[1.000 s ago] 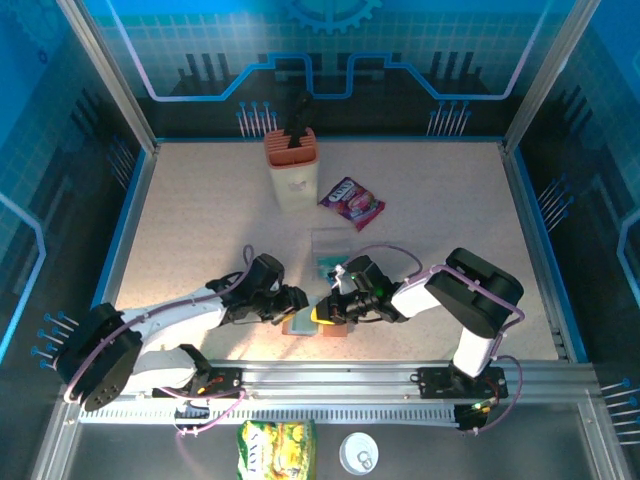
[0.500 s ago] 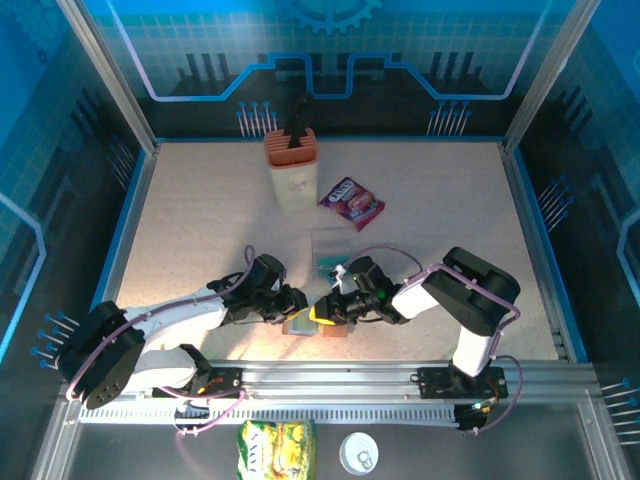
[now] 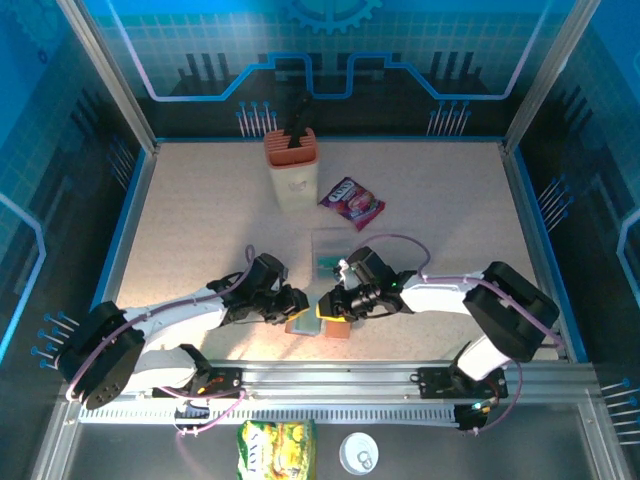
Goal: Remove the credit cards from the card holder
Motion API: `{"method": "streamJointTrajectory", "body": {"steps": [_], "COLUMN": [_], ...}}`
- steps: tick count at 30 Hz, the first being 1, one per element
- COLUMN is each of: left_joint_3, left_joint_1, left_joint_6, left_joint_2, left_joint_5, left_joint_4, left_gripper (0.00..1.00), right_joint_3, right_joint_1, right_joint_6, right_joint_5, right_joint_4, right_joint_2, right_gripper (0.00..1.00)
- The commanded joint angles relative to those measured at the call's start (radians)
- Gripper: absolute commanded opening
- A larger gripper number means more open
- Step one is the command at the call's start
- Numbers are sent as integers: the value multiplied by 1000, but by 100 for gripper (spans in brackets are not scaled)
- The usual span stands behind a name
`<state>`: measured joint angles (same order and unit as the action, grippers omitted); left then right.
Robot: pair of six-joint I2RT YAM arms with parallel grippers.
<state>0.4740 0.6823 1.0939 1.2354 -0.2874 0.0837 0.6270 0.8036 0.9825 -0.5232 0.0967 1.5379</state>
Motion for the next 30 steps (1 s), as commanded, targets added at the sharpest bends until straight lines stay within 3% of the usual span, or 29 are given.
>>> {"method": "streamJointTrajectory", "body": {"steps": [1,15,22,30], "left_joint_3": [29,144,215,279], "left_joint_1": [-7,61,113,131], "left_joint_6": [-9,-9,6,-43], "left_joint_2": [-9,136,260,332], "left_joint_5": [-46,-93,-110,-96], "left_joint_4": [-18,-81,-128,-49], "left_gripper": [27,42,44,50], "right_joint_3": [40,108,93,62], "right_joint_1": [-8,-8,-16,-32], "right_joint_6": [-83,-201,-214,-209], "right_joint_5": [60,305,380,372], "right_joint_4": [-231,-596,-675,-653], "right_joint_2": [-57,-182,-249,-247], "right_gripper": [35,38,39,43]}}
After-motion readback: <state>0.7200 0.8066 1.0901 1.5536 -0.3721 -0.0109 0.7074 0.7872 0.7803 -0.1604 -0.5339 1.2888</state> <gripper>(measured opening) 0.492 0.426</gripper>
